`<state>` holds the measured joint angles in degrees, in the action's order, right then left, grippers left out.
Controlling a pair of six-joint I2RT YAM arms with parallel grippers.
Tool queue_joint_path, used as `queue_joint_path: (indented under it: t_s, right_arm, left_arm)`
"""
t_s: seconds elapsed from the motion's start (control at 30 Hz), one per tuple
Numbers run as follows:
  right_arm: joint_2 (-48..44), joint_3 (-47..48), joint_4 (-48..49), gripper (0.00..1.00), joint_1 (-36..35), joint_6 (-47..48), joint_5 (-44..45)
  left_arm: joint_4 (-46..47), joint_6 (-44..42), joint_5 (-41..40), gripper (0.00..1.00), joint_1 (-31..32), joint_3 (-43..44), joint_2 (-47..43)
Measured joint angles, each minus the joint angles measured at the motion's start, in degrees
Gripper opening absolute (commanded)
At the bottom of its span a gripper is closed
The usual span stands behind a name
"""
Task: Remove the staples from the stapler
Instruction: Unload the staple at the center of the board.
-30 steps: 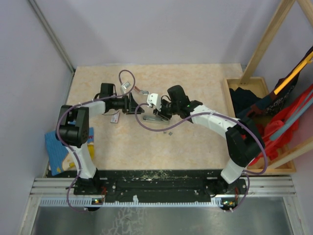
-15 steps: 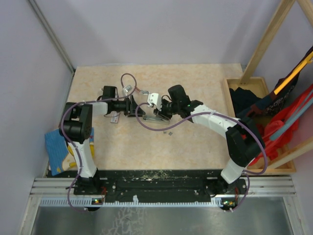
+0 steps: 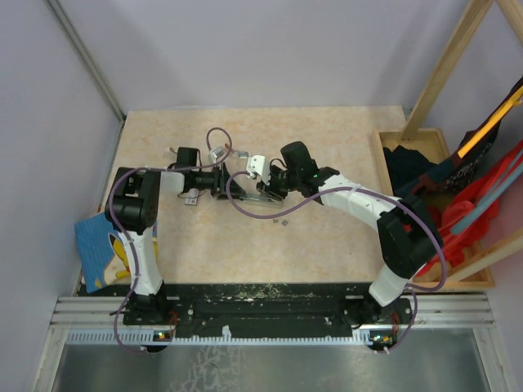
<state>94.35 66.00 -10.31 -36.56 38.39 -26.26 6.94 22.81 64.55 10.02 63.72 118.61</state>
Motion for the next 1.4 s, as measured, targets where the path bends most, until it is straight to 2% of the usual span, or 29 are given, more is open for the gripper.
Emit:
queue_joint_path:
  t_s: [0.23, 0.5, 0.63, 0.9, 1.13, 1.27, 1.4]
  right_arm:
    - [0.0, 0.0, 0.07, 0.0, 0.0, 0.0, -0.39]
    - [0.02, 0.0, 0.09, 0.0, 0.0, -0.02, -0.63]
    - [0.02, -0.02, 0.15, 0.0, 0.0, -0.02, -0.83]
    - [0.04, -0.46, 1.25, 0.0, 0.0, -0.02, -1.18]
    - [0.74, -0.76, 1.88, 0.0, 0.0, -0.02, -1.6]
    - [0.76, -0.76, 2.19, 0.0, 0.11, -0.02, -1.64]
    - [0.76, -0.76, 2.4, 0.0, 0.11, -0.02, -1.66]
  left_arm:
    - [3.78, 3.32, 2.29, 0.59, 0.5, -0.24, 2.08]
    - [12.85, 9.77, 4.98, 0.58, 0.55, -2.23, 3.93]
    - [20.87, 14.8, 6.34, 0.57, 0.55, -4.11, 5.09]
    - [44.37, 31.41, 8.87, 0.53, 0.83, -7.28, 10.05]
    - [50.36, 35.63, 8.96, 0.53, 1.51, -7.54, 10.4]
    - [51.19, 36.17, 8.87, 0.46, 1.51, -7.54, 10.4]
    - [51.25, 36.28, 8.68, 0.34, 1.51, -7.54, 10.43]
